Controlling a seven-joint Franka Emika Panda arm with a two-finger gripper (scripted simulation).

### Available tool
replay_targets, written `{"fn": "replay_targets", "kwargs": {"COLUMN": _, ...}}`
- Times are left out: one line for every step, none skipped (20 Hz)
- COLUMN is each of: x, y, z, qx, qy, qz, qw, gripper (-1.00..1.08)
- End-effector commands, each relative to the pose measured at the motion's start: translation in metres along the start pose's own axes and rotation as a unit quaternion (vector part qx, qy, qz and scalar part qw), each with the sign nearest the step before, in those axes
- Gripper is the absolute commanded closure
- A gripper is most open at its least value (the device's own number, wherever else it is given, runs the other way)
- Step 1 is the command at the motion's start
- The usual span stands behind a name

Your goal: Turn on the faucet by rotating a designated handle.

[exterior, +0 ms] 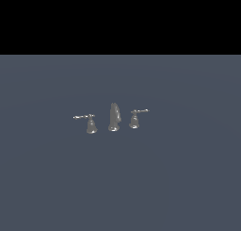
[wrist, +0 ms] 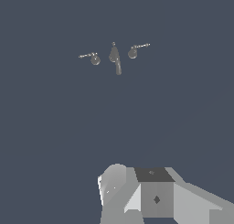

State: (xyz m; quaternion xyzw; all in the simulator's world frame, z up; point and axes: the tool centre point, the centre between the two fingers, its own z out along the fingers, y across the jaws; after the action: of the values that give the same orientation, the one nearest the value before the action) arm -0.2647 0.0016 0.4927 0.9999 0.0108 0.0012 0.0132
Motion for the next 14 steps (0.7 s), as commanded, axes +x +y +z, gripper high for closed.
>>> {"fn": "replay_targets", "kwargs": {"x": 0.000, "y": 0.000, "z": 0.000, "qx": 0.000, "qy": 0.000, "qz": 0.000, "qw": 1.0000, "gripper": 1.08}}
{"fn": "replay_targets", "kwargs": {"x": 0.000, "y": 0.000, "z": 0.000, "qx": 0.000, "qy": 0.000, "qz": 0.000, "qw": 1.0000, "gripper": 1.08}}
{"fn": "replay_targets", "kwargs": {"x": 0.000, "y": 0.000, "z": 0.001, "qx": 0.000, "qy": 0.000, "qz": 0.001, "qw": 1.0000, "gripper": 1.08}}
{"fn": "replay_targets", "kwargs": {"x": 0.000, "y": -0.001, "z": 0.001, "qx": 0.000, "qy": 0.000, "qz": 0.002, "qw": 1.0000, "gripper": 1.08}}
{"fn": "replay_targets", "kwargs": {"x": 0.001, "y": -0.002, "z": 0.002, "qx": 0.000, "qy": 0.000, "qz": 0.004, "qw": 1.0000, "gripper": 1.08}}
{"fn": "replay_targets", "kwargs": {"x": 0.001, "y": -0.003, "z": 0.004, "qx": 0.000, "qy": 0.000, "qz": 0.006, "qw": 1.0000, "gripper": 1.08}}
{"fn": "replay_targets", "kwargs": {"x": 0.002, "y": -0.004, "z": 0.005, "qx": 0.000, "qy": 0.000, "qz": 0.009, "qw": 1.0000, "gripper": 1.08}}
{"fn": "replay_targets", "kwargs": {"x": 0.002, "y": -0.006, "z": 0.007, "qx": 0.000, "qy": 0.000, "qz": 0.012, "qw": 0.9999, "gripper": 1.08}}
{"fn": "replay_targets", "kwargs": {"x": 0.003, "y": -0.008, "z": 0.010, "qx": 0.000, "qy": 0.000, "qz": 0.016, "qw": 0.9999, "gripper": 1.08}}
{"fn": "replay_targets", "kwargs": {"x": 0.004, "y": -0.010, "z": 0.012, "qx": 0.000, "qy": 0.000, "qz": 0.021, "qw": 0.9998, "gripper": 1.08}}
{"fn": "replay_targets", "kwargs": {"x": 0.005, "y": -0.012, "z": 0.015, "qx": 0.000, "qy": 0.000, "qz": 0.025, "qw": 0.9997, "gripper": 1.08}}
{"fn": "replay_targets", "kwargs": {"x": 0.006, "y": -0.014, "z": 0.018, "qx": 0.000, "qy": -0.001, "qz": 0.031, "qw": 0.9995, "gripper": 1.08}}
{"fn": "replay_targets", "kwargs": {"x": 0.007, "y": -0.017, "z": 0.022, "qx": 0.001, "qy": -0.001, "qz": 0.037, "qw": 0.9993, "gripper": 1.08}}
{"fn": "replay_targets", "kwargs": {"x": 0.008, "y": -0.020, "z": 0.025, "qx": 0.001, "qy": -0.001, "qz": 0.043, "qw": 0.9991, "gripper": 1.08}}
